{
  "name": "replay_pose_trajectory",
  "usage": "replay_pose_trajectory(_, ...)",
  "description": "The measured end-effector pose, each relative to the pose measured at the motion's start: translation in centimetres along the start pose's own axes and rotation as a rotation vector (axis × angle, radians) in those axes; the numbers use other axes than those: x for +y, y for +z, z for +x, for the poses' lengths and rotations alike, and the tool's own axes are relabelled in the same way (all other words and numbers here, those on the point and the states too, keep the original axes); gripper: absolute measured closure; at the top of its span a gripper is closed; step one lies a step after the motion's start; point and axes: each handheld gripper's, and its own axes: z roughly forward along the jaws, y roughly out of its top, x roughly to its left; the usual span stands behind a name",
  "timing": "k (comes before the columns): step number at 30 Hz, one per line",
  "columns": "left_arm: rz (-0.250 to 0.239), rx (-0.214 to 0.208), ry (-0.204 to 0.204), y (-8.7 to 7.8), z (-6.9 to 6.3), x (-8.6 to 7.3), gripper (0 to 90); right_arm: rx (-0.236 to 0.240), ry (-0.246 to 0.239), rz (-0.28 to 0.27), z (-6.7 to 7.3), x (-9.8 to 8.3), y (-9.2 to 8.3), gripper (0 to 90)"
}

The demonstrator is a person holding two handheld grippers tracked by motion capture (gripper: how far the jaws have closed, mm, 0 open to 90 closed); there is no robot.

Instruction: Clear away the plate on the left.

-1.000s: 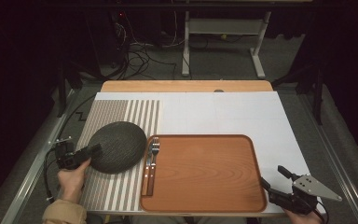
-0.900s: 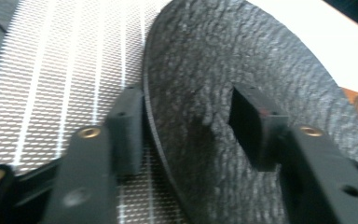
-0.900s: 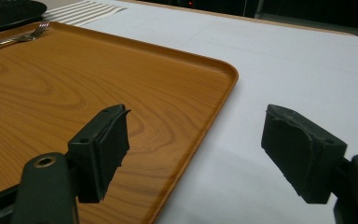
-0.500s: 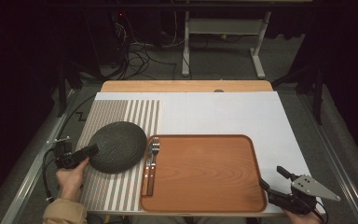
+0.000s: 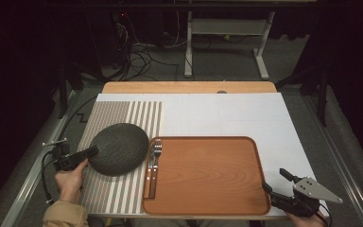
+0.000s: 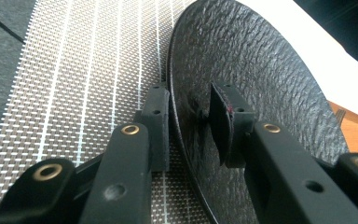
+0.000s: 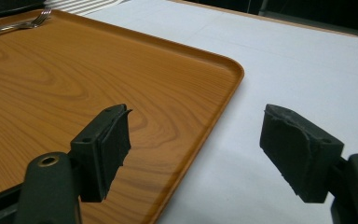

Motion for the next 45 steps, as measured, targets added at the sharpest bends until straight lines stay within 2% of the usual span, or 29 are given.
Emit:
replay_pose_trajectory(5,0.004,-0.021,-0.022,-0.1,0.3,0.1,69.6,0.003,-0.033,0.018,0.3,0.1,0.3,24.6)
replay_pose_trajectory(9,0.006,-0.055,-0.062,-0.2,0.8,0.2,70.7,0.008,-0.037,0.015,0.3,0.1,0.3,24.6)
replay_pose_trajectory(15,0.008,-0.067,-0.066,-0.3,0.9,0.2,72.8,-0.005,-0.021,0.013,0.1,0.0,0.2,24.9)
replay_pose_trajectory(19,0.01,-0.087,-0.089,-0.5,1.2,0.2,73.7,-0.013,-0.009,0.008,0.0,0.0,0.1,25.0)
replay_pose_trajectory(22,0.016,-0.094,-0.091,-0.7,1.3,0.2,75.3,-0.02,0.005,0.011,-0.1,-0.1,0.1,25.1)
replay_pose_trajectory(29,-0.004,-0.119,-0.1,-1.2,1.1,0.3,78.3,-0.028,-0.006,0.004,-0.1,0.0,0.0,25.3)
replay_pose_trajectory(32,0.001,-0.13,-0.108,-1.4,1.2,0.3,79.8,-0.03,-0.005,0.002,0.0,0.0,-0.1,25.7)
replay_pose_trajectory(45,-0.041,-0.235,-0.19,-2.0,2.0,0.2,84.0,-0.042,-0.005,0.007,0.0,-0.1,-0.1,26.1)
